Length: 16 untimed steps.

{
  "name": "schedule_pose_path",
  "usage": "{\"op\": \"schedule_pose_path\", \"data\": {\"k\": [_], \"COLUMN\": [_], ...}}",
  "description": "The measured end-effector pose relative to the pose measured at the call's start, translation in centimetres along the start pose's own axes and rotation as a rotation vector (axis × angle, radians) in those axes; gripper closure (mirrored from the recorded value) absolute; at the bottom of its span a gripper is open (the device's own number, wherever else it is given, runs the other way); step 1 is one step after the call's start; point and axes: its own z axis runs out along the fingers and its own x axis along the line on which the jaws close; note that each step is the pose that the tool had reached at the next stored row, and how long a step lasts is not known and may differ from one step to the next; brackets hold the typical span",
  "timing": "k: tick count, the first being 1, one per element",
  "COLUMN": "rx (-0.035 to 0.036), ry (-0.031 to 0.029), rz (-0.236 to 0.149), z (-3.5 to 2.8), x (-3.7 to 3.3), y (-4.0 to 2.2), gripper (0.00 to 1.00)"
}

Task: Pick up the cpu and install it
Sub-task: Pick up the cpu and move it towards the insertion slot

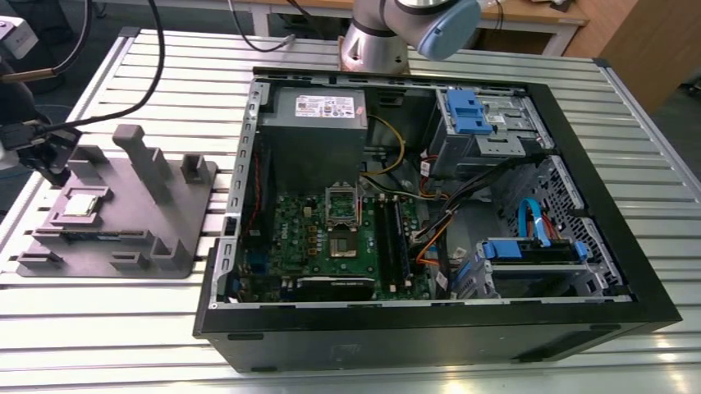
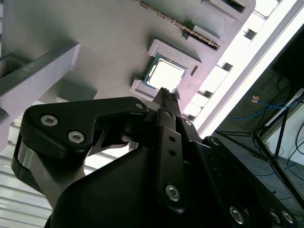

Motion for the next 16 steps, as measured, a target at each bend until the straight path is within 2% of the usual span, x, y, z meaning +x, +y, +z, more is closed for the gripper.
{"op": "schedule_pose_path", "data": {"k": [5,16], "rx": [0.0,0.0032], "ry": [-0.0001,0.0], "rz": [0.0,0.0], "z": [0.37,2.28], "x": [0.01,0.05], "y": [-0.02,-0.11], "gripper": [0.89,0.89]}}
